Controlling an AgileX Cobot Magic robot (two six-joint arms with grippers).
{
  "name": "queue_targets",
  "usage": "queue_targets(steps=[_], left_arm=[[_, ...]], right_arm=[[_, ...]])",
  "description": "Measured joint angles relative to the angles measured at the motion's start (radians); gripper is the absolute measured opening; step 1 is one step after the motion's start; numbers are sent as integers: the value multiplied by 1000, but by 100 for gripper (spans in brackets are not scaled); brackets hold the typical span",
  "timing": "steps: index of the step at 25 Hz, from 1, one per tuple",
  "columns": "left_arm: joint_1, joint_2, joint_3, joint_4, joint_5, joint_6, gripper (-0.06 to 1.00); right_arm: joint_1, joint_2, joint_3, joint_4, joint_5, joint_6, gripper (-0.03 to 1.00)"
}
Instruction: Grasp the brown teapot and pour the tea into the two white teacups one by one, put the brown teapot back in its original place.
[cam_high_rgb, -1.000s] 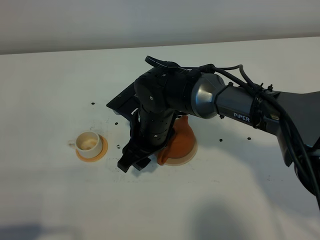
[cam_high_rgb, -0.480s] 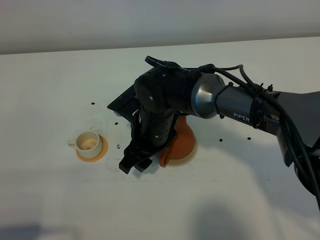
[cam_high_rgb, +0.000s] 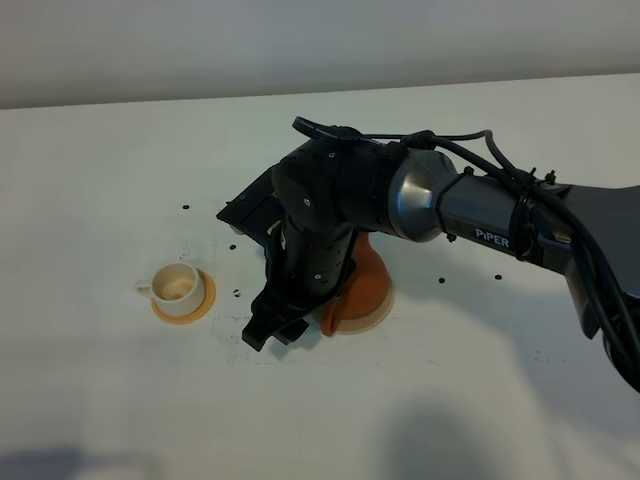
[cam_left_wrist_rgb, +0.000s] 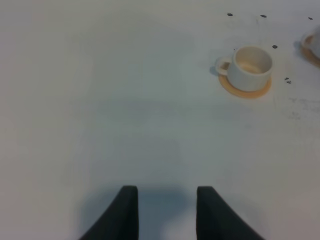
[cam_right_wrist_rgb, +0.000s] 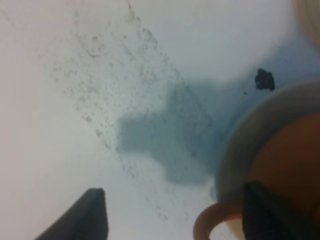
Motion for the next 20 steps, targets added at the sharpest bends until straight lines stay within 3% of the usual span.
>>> queue_targets(steps=[20], left_arm=[[0, 0, 0, 0, 0, -1, 30]], right_arm=[[0, -82, 148, 10, -111, -11, 55]])
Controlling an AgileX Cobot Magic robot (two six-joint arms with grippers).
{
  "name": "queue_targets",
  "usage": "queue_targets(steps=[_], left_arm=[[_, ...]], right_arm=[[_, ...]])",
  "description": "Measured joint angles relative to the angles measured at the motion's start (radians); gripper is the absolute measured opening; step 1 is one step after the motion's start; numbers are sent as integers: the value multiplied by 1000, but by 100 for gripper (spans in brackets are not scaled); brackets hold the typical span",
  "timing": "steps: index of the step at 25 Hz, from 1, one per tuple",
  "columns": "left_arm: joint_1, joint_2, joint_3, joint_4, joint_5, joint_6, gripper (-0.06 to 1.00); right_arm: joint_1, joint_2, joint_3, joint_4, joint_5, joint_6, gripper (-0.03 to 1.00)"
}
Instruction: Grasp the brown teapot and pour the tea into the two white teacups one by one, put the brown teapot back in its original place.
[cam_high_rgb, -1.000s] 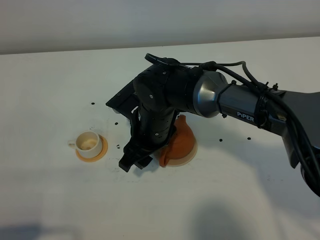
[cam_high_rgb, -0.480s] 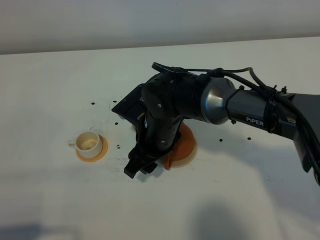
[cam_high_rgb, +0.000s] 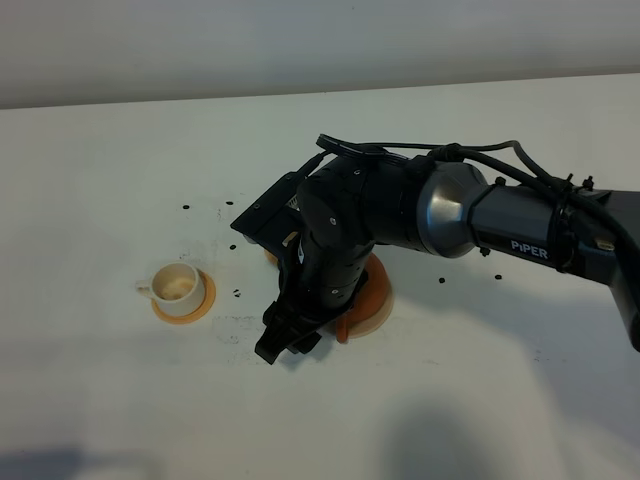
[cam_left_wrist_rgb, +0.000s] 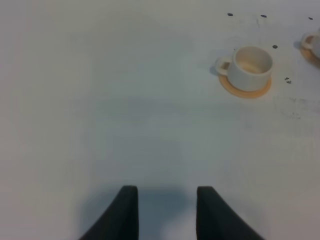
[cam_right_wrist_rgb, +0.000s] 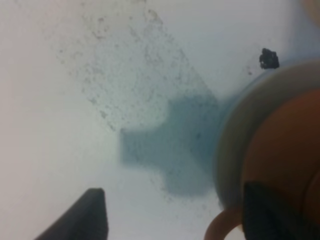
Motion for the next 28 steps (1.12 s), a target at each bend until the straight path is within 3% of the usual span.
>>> queue_targets(steps=[28], left_arm=[[0, 0, 0, 0, 0, 0, 30]], right_arm=[[1, -37, 80, 17, 0, -32, 55]])
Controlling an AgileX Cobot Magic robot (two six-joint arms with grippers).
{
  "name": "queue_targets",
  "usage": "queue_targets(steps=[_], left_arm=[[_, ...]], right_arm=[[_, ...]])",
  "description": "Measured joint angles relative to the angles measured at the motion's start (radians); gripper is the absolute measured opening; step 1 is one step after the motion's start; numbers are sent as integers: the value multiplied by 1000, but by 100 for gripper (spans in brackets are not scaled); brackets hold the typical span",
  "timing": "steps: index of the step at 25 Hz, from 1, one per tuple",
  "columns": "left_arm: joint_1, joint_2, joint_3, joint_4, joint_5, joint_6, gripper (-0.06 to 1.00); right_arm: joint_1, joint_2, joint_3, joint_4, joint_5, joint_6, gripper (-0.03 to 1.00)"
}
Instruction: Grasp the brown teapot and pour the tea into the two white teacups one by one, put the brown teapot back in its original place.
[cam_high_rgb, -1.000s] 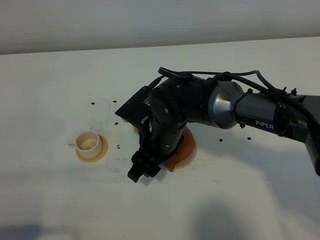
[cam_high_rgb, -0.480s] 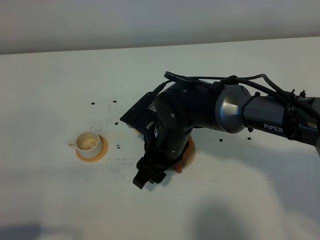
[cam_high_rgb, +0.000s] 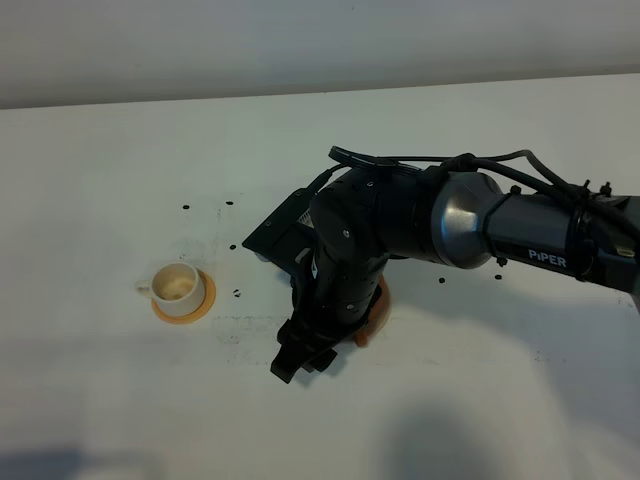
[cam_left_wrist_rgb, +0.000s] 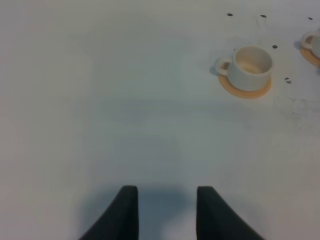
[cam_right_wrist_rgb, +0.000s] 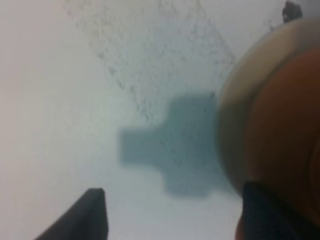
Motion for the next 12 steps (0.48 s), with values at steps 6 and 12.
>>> queue_targets(steps=[6, 12], left_arm=[[0, 0, 0, 0, 0, 0, 30], [0, 0, 0, 0, 0, 1, 30]], right_arm=[[0, 0, 1, -1, 4, 0, 55], [1, 0, 1, -24, 36, 0, 55]])
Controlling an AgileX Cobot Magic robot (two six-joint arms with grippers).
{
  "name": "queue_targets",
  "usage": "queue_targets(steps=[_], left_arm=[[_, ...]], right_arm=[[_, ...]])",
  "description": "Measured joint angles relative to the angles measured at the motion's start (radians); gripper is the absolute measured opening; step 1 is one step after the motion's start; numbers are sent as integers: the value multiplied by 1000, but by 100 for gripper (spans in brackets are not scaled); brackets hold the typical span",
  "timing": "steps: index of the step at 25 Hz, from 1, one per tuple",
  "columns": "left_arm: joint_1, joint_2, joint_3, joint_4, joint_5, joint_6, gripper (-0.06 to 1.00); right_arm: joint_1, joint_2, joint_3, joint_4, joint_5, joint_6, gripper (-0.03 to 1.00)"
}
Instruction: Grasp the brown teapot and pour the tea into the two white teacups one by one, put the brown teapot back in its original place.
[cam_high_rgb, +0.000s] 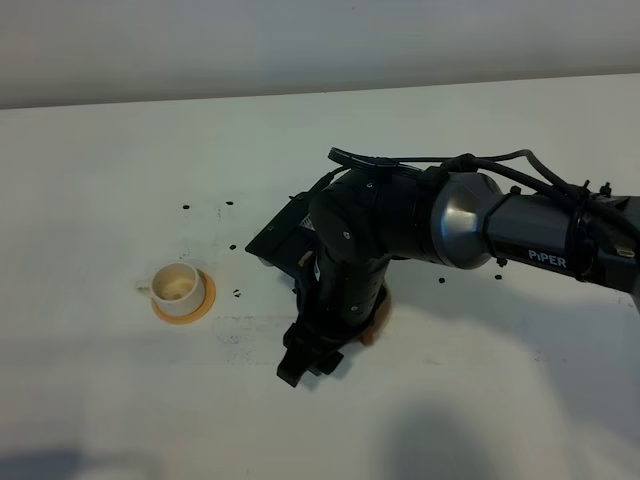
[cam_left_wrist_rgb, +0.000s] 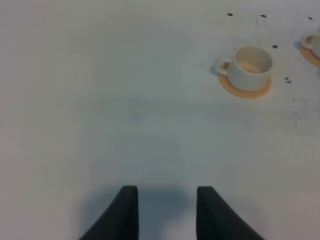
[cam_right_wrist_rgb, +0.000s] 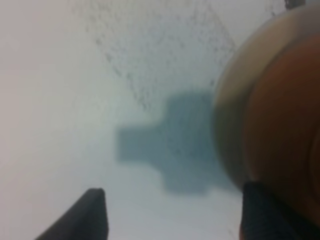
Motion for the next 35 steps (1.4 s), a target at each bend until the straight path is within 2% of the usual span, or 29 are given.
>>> queue_targets(steps=[10, 19, 23, 26, 29, 35], left_arm=[[0, 0, 0, 0, 0, -1, 30], [0, 0, 0, 0, 0, -1, 30], [0, 0, 0, 0, 0, -1, 30], [0, 0, 0, 0, 0, -1, 30], [0, 0, 0, 0, 0, -1, 30], [0, 0, 0, 0, 0, -1, 30]], right_arm=[[6, -7, 2, -15, 14, 0, 55], [32, -114, 5, -10, -12, 12, 55], [-7, -181, 19, -53, -14, 80, 55], [-57, -246, 103, -62, -69, 114, 55], [-103, -288, 194, -19, -130, 158, 55], [-120, -289, 244, 170, -221, 198, 55]])
